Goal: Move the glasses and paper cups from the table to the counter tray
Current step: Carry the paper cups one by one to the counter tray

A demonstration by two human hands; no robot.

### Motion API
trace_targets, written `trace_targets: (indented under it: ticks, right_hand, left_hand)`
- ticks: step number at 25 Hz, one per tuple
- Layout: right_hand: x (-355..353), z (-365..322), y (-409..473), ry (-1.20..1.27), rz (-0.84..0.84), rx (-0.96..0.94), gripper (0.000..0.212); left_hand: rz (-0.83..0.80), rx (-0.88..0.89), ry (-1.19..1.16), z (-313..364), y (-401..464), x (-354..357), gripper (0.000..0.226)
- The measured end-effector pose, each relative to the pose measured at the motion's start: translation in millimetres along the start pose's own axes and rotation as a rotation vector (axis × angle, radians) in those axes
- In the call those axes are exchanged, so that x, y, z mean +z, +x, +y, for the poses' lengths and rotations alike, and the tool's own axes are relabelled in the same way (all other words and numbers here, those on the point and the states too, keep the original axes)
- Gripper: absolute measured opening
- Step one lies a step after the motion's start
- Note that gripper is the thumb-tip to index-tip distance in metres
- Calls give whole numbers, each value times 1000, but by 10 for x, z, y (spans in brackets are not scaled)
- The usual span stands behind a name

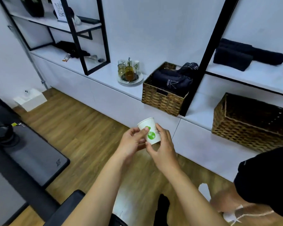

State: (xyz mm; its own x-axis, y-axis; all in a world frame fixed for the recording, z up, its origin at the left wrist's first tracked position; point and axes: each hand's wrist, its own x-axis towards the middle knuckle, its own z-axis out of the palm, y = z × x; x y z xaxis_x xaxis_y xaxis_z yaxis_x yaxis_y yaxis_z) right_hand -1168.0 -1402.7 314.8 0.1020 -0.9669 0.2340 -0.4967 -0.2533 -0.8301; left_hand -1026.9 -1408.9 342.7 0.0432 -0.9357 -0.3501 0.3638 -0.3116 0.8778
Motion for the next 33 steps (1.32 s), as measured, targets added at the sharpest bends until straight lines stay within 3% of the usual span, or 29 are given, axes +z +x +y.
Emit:
trace_targets:
  ticks: [3,6,11,14,19,24,27,33]
  right_hand:
    - [-84,216,709,20,-49,-12,74]
    - [-190,358,1470,-5,-71,-45,73]
    - [-133,321,2551,-16,-98,-172,72]
    - [102,220,3083,23,-119,-244,73]
    - [624,156,3960,42,-84,-330,72]
    - [1226,21,4897,151,-52,-193,70]
    - [1529,-25,5325,214,-5,-154,66]
    - [1794,292,5898,182,18,19,72]
  left_hand:
    - [51,10,25,234,596,226,28]
    - [212,57,103,503,1194,453,35]
    - [443,432,481,889,1921,528,19]
    - [470,632,671,1164,2295,301,31]
    - [395,719,915,1557,3099,-170,56]
    - [333,746,1023,2170,4057,-705,59]
    - [232,790,1028,2466,4530,-928,56]
    - [-37,666,791,2536,5398,-1060,64]
